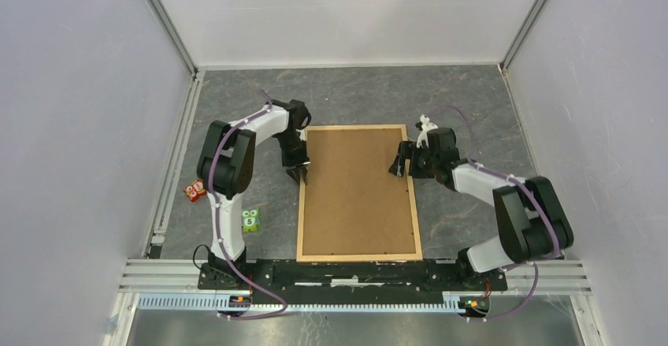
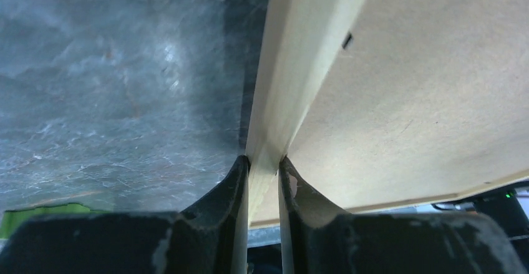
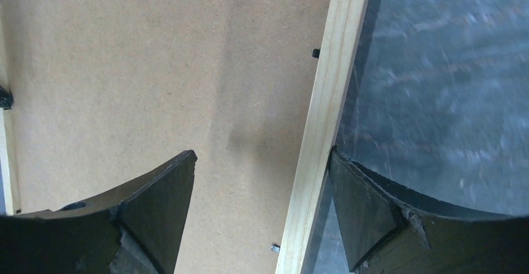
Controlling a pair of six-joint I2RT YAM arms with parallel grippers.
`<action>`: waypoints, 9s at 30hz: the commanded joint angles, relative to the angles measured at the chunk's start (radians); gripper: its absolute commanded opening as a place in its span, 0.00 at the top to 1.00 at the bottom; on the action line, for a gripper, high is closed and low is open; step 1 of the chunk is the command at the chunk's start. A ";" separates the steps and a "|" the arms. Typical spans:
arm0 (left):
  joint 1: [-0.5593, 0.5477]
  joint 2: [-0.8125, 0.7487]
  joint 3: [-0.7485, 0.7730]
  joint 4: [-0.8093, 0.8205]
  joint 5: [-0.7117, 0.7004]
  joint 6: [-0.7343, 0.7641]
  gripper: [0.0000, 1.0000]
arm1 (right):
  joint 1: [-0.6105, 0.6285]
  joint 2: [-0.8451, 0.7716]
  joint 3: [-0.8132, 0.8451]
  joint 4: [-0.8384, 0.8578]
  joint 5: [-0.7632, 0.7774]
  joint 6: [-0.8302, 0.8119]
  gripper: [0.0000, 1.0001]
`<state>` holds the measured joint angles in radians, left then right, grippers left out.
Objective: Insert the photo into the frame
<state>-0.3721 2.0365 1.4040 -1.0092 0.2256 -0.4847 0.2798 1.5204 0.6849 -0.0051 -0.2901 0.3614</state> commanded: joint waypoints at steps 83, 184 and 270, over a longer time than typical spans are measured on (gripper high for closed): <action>0.177 -0.292 -0.321 0.239 -0.349 0.121 0.65 | 0.015 0.137 0.245 -0.419 0.184 -0.258 0.66; 0.125 -0.223 -0.312 0.228 -0.340 0.172 0.71 | 0.024 0.989 1.349 -0.859 0.197 -0.431 0.45; 0.035 -0.169 -0.203 0.169 -0.303 0.178 0.73 | -0.103 0.343 0.423 -0.270 -0.103 -0.159 0.78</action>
<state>-0.2779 1.8050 1.1706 -0.8532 -0.1299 -0.3382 0.1558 1.9766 1.2716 -0.2607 -0.3725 0.1688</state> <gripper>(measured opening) 0.279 0.246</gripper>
